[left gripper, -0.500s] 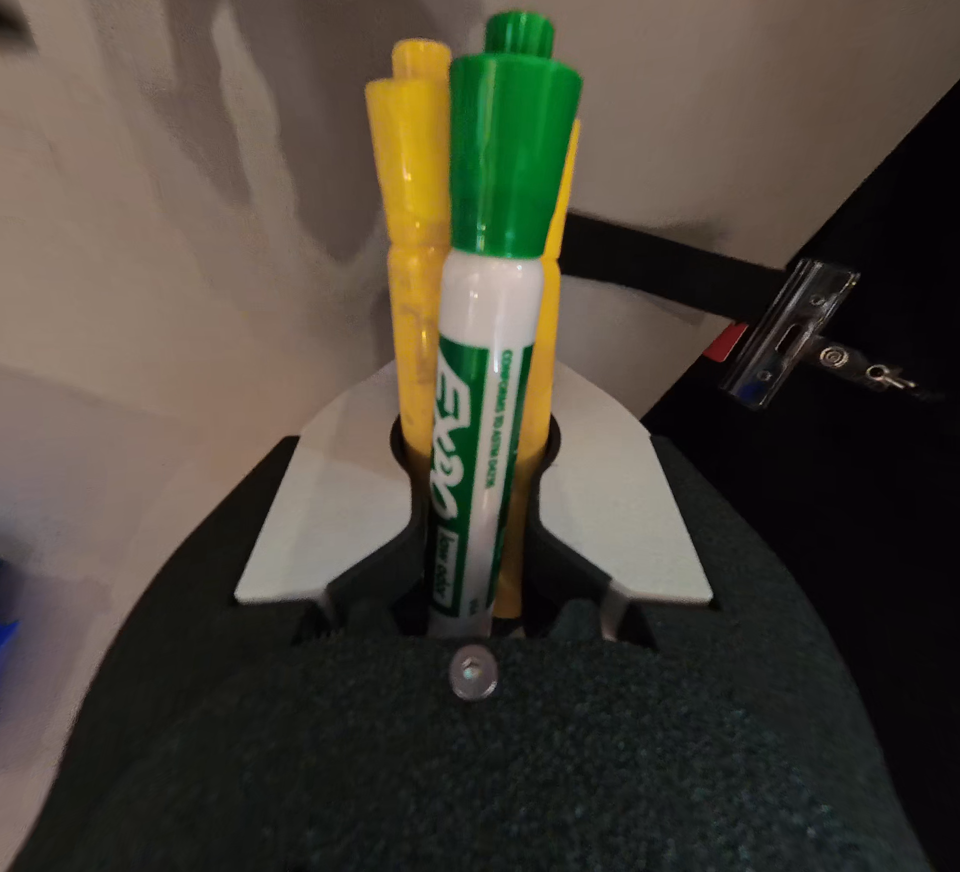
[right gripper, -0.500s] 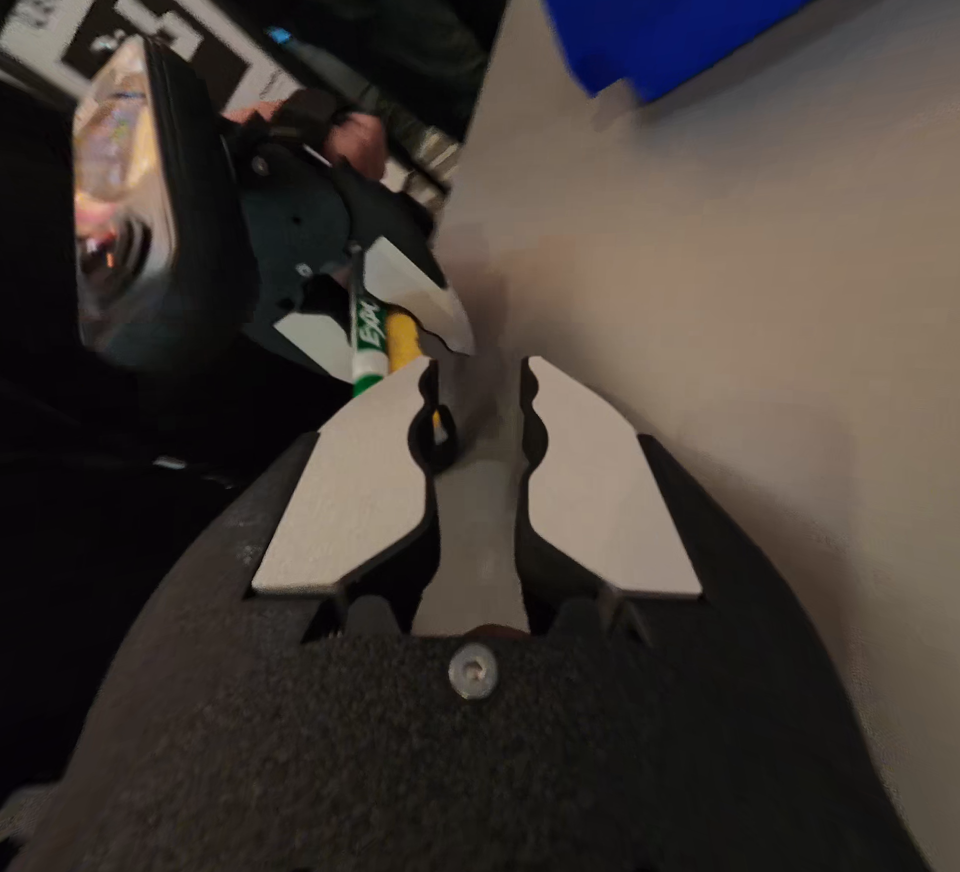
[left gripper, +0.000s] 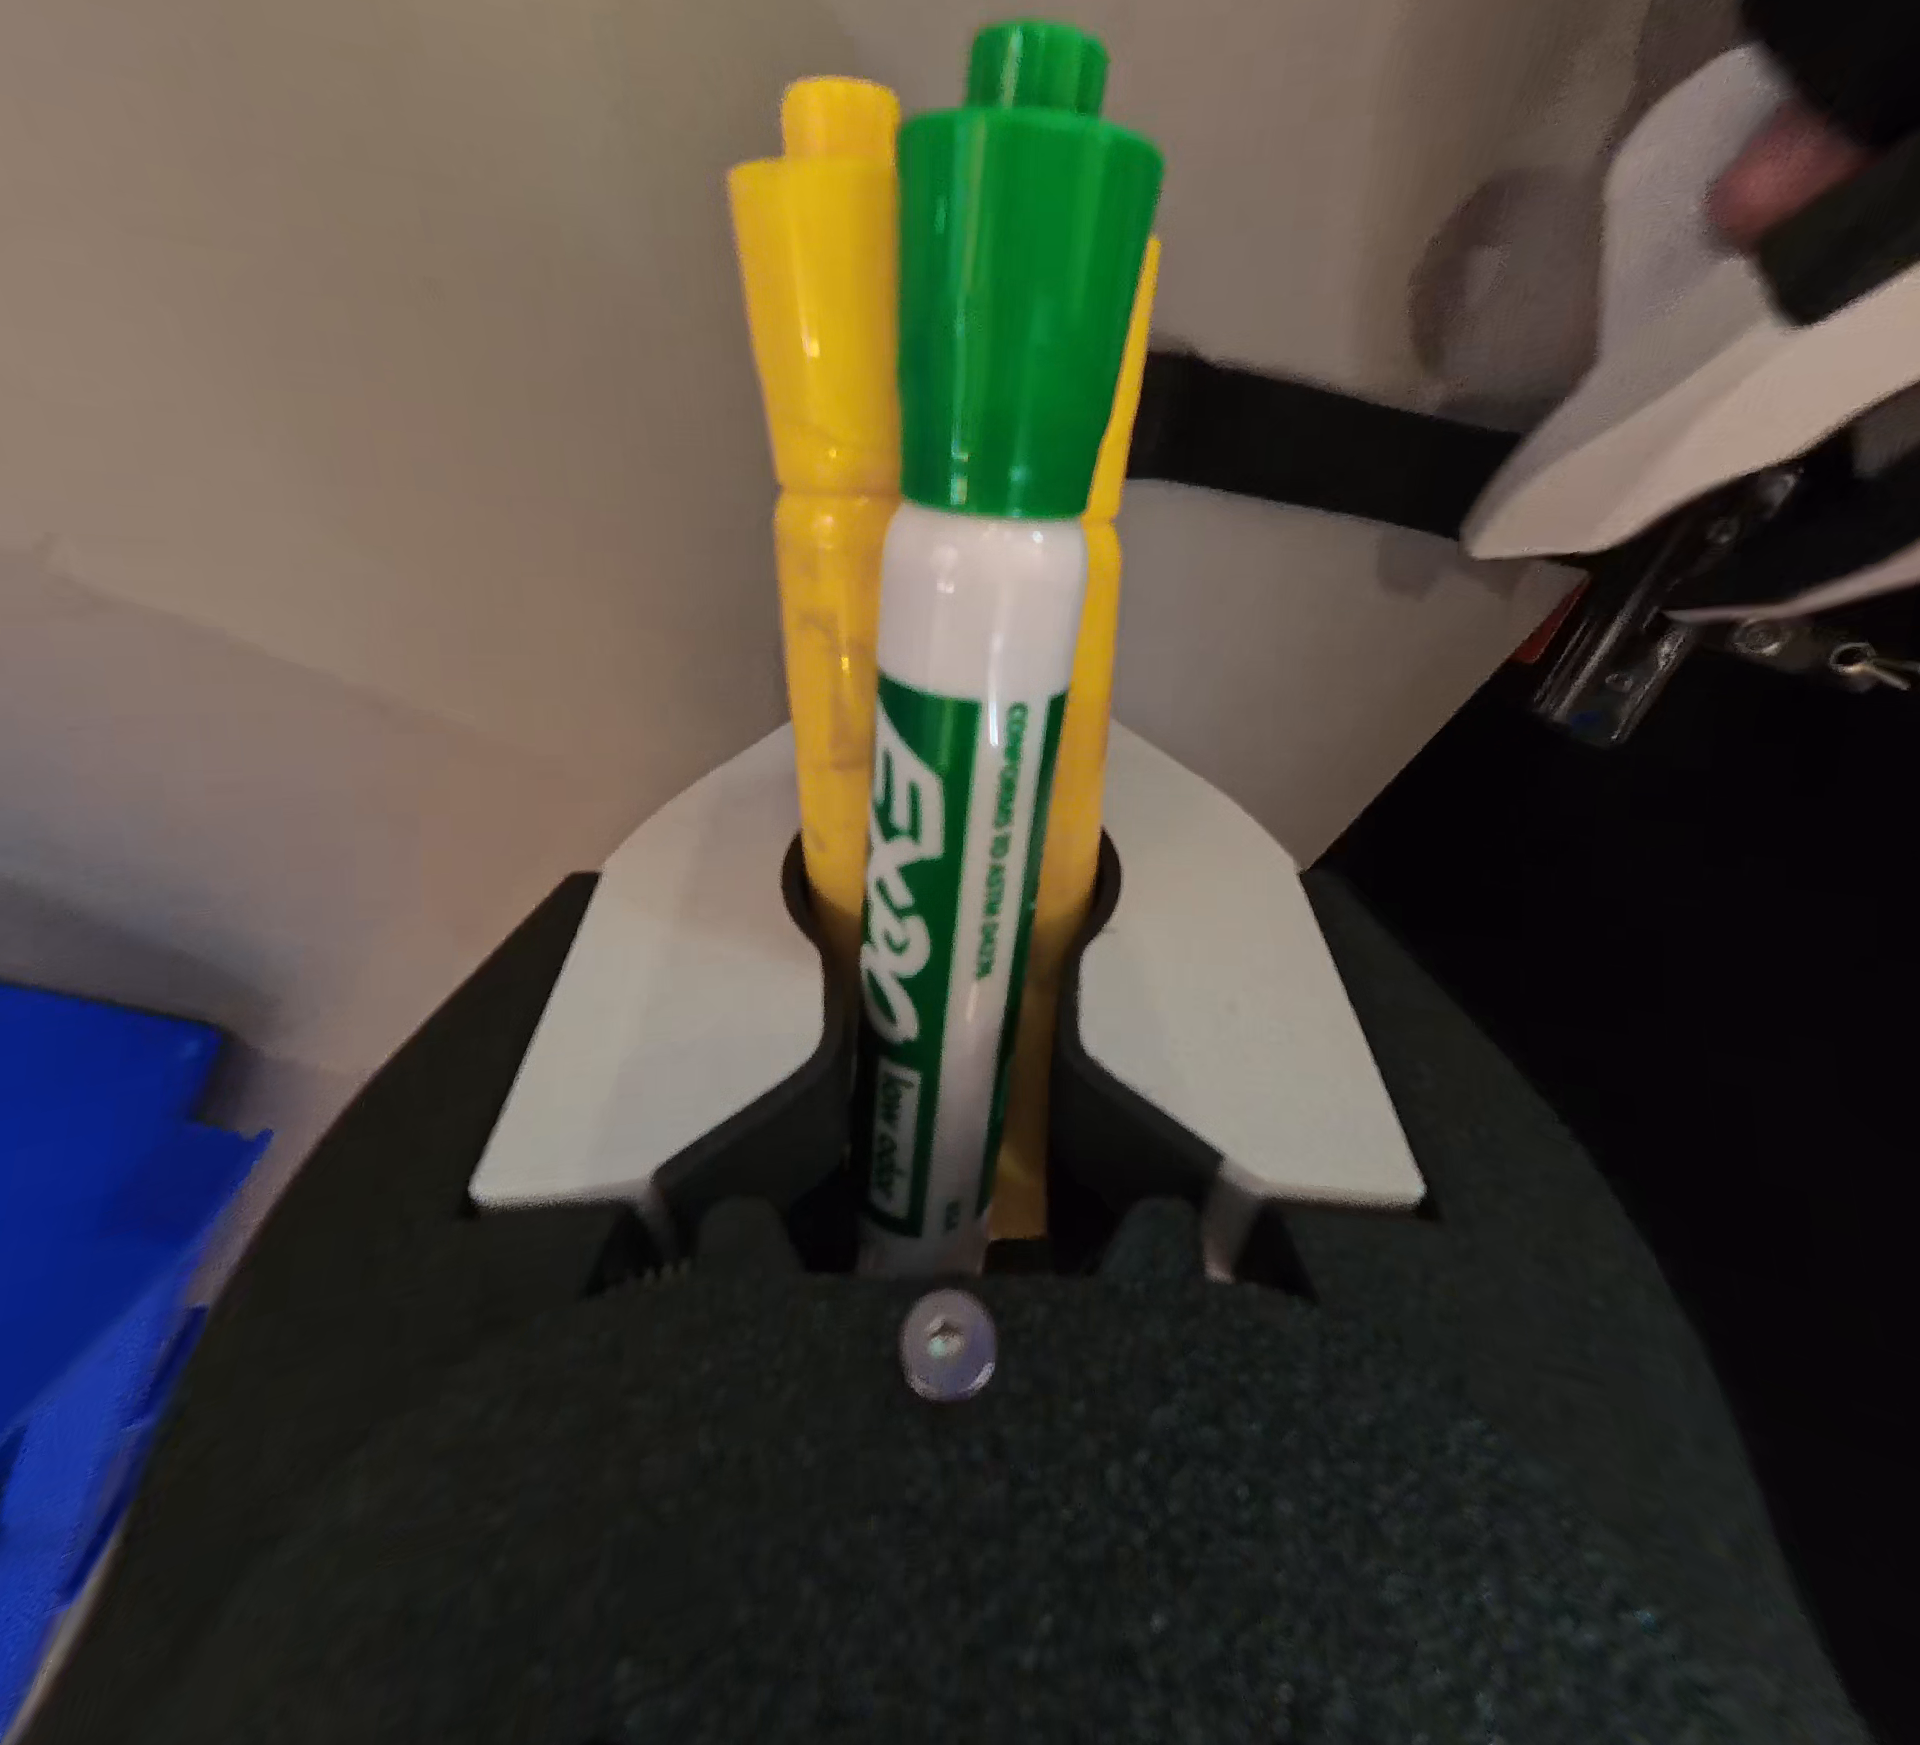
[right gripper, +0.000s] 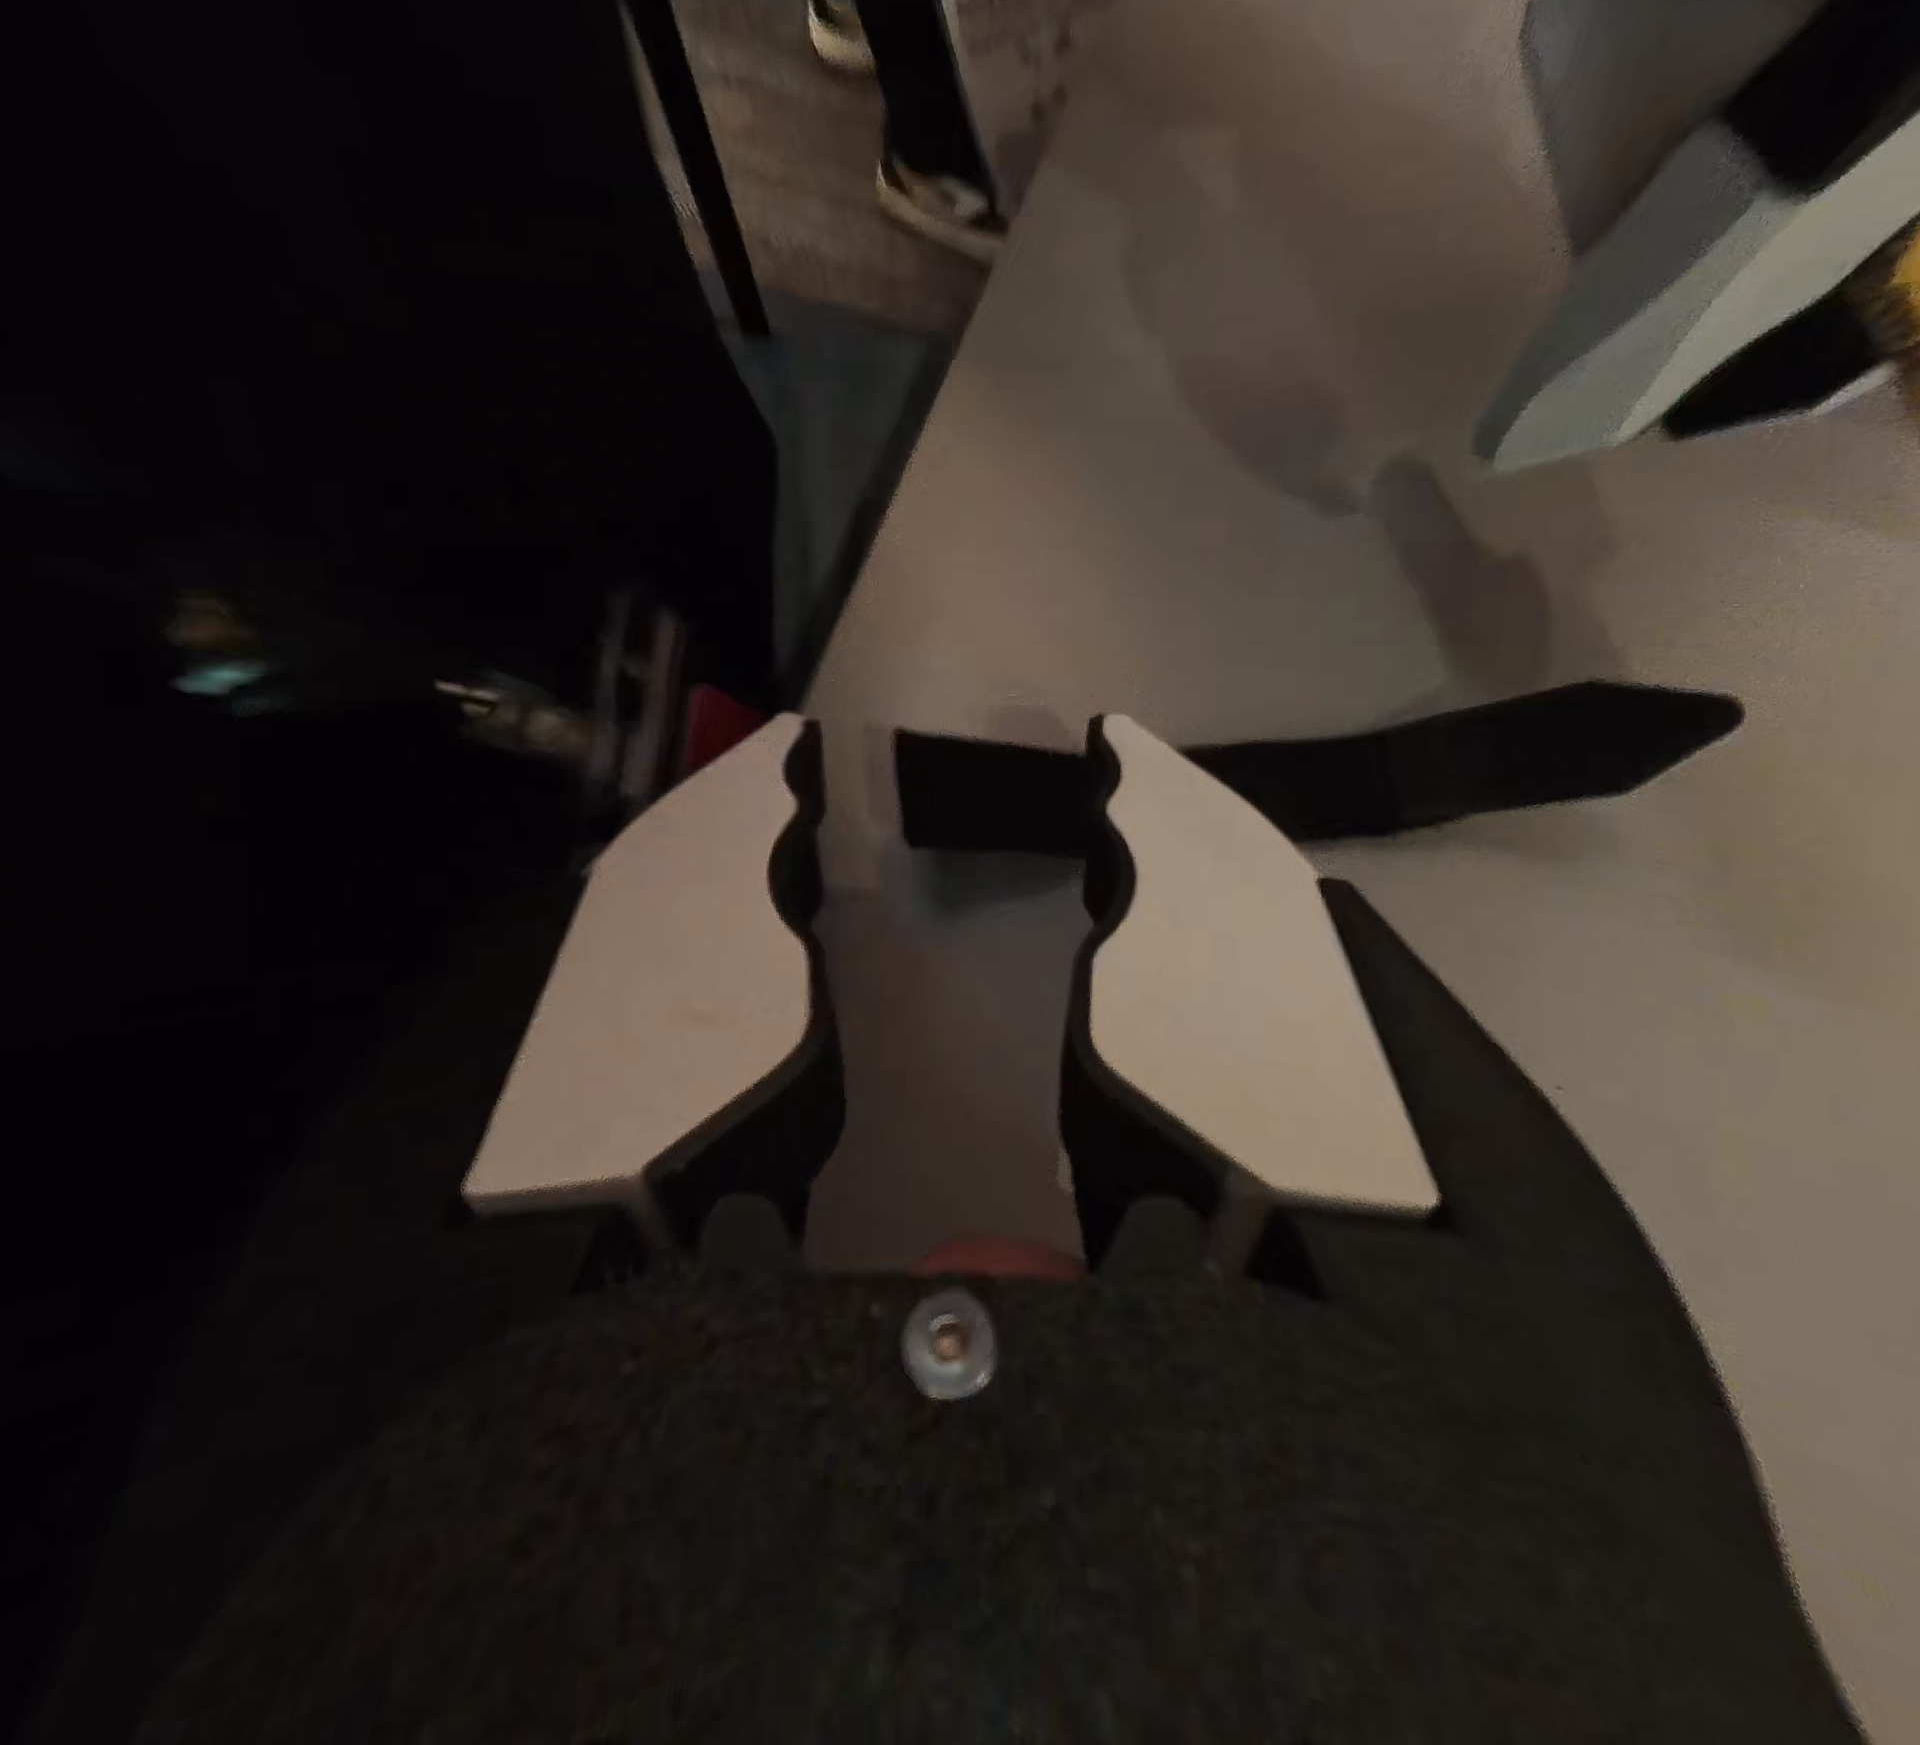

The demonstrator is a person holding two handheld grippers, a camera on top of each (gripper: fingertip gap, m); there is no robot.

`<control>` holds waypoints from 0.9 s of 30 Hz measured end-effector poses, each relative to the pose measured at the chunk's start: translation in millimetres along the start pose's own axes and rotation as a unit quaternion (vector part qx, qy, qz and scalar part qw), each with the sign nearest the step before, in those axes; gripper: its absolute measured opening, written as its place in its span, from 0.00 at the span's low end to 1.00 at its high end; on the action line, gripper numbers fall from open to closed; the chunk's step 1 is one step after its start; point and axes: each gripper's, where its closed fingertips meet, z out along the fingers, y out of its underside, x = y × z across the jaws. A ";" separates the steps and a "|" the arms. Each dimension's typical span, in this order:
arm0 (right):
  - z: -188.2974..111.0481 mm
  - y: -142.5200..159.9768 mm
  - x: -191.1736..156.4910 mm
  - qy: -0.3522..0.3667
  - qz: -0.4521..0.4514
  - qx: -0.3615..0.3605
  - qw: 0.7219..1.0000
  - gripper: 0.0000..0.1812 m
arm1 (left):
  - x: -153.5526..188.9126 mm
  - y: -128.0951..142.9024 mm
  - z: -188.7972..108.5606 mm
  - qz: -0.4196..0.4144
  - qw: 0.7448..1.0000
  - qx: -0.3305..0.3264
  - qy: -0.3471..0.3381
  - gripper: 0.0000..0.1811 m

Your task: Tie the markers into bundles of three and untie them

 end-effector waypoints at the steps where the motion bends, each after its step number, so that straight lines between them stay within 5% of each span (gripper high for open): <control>1: 4.3 8.7 5.4 0.014 -0.004 -0.025 1.000 0.23 | 0.3 -0.2 -0.4 0.007 1.000 -0.003 -0.002 0.23; 3: 3.9 14.9 12.5 0.030 -0.011 -0.044 0.999 0.09 | 0.7 -2.5 -0.7 0.024 1.000 -0.004 -0.006 0.23; 8: -41.0 -42.7 25.4 -0.019 0.107 0.133 0.985 0.01 | 5.1 -7.7 0.0 0.055 0.998 -0.010 -0.006 0.23; 13: -97.5 -68.5 62.2 -0.125 0.271 0.306 0.904 0.01 | 21.7 -12.3 1.2 0.100 0.995 -0.021 0.007 0.23; 20: -105.2 -61.7 103.6 -0.176 0.355 0.335 0.855 0.01 | 52.5 -25.3 4.3 0.155 0.987 -0.019 0.026 0.23; 27: -84.1 -54.4 122.8 -0.243 0.452 0.242 0.824 0.03 | 55.4 -31.6 6.2 0.157 0.987 -0.017 0.030 0.23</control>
